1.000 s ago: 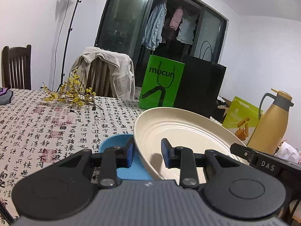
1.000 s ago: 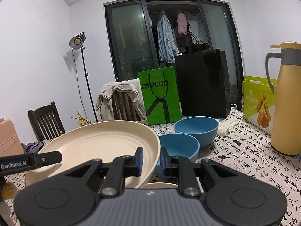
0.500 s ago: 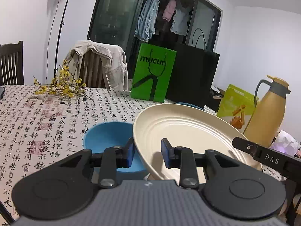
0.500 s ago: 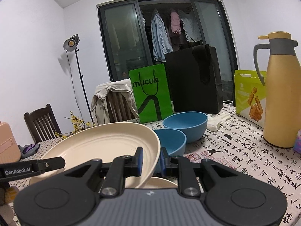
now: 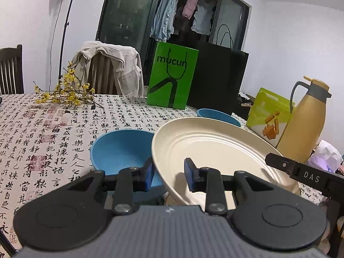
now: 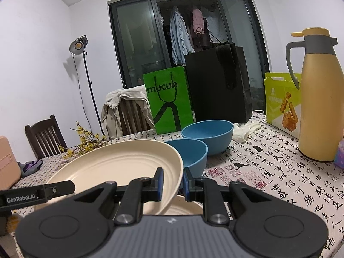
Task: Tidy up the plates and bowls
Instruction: 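Lower the cream plate onto the stacked cream plates beside the blue bowls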
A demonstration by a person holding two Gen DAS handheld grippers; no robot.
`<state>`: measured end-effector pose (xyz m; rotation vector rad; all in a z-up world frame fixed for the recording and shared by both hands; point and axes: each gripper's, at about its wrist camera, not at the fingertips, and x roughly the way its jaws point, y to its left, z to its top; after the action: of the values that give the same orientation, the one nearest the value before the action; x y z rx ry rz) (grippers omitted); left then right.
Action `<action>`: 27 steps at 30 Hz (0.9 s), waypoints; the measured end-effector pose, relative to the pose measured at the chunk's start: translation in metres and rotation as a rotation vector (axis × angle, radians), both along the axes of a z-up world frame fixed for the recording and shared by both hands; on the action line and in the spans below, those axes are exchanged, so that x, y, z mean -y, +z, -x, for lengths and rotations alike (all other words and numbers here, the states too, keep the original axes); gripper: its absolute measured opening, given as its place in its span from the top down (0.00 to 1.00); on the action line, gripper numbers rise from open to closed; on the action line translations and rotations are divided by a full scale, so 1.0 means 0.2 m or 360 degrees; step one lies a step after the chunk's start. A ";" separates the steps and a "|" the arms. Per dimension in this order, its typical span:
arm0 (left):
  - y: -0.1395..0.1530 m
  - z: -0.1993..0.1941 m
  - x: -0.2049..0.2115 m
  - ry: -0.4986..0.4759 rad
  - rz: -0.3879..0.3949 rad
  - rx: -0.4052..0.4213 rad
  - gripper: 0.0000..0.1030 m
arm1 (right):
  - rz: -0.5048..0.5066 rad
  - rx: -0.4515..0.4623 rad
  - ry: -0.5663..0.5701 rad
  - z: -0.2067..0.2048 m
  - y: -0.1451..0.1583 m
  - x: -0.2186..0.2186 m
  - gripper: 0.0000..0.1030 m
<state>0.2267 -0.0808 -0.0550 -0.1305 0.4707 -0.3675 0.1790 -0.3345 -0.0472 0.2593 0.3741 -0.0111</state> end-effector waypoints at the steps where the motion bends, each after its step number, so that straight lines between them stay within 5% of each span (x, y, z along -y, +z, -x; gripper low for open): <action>1: -0.01 0.00 0.00 -0.0003 -0.0001 -0.0004 0.71 | 0.0000 -0.0004 -0.0001 0.00 0.00 0.00 0.82; 27: -0.12 0.02 0.06 -0.0121 -0.0075 -0.0041 0.71 | -0.0001 -0.0089 -0.0056 0.06 -0.13 0.05 0.82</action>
<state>0.2221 -0.0933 -0.0793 -0.0715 0.5102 -0.4290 0.1676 -0.3440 -0.0724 0.2665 0.4252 -0.0527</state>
